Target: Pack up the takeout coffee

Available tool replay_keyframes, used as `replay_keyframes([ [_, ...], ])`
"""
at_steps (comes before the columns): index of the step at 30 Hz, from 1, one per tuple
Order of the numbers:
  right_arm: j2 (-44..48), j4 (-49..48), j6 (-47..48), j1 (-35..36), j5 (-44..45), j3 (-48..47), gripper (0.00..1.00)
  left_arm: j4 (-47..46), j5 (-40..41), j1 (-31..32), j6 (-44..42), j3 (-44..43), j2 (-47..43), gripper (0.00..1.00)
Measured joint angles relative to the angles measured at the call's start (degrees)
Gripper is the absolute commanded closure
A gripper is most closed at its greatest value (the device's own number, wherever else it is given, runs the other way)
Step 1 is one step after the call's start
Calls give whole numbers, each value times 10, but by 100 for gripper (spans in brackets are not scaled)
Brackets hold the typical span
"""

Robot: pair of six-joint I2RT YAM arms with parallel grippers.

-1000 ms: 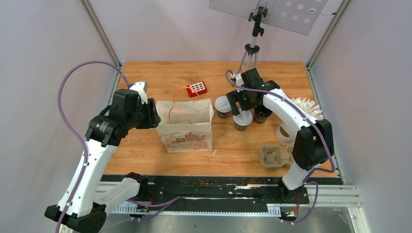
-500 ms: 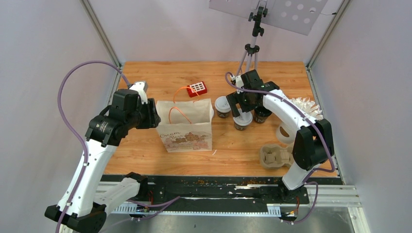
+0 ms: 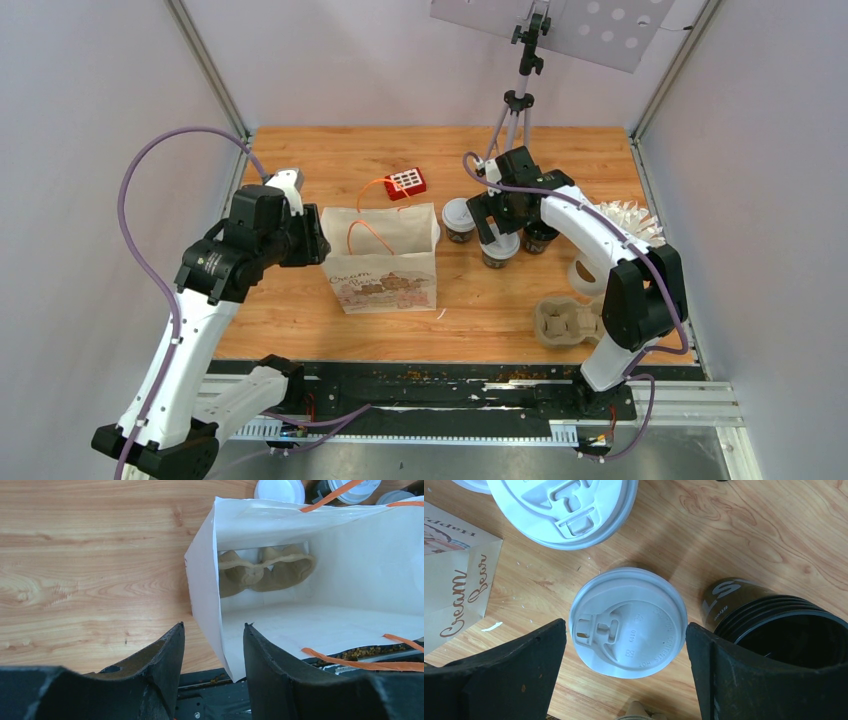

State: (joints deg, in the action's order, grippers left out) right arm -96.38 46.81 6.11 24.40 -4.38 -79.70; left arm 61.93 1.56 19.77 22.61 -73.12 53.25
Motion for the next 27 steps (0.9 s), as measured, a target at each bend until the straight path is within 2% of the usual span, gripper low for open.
replay_keyframes([
  [27,-2,22,0,11,24,2,13,0,0,0,0,8,-10,45],
])
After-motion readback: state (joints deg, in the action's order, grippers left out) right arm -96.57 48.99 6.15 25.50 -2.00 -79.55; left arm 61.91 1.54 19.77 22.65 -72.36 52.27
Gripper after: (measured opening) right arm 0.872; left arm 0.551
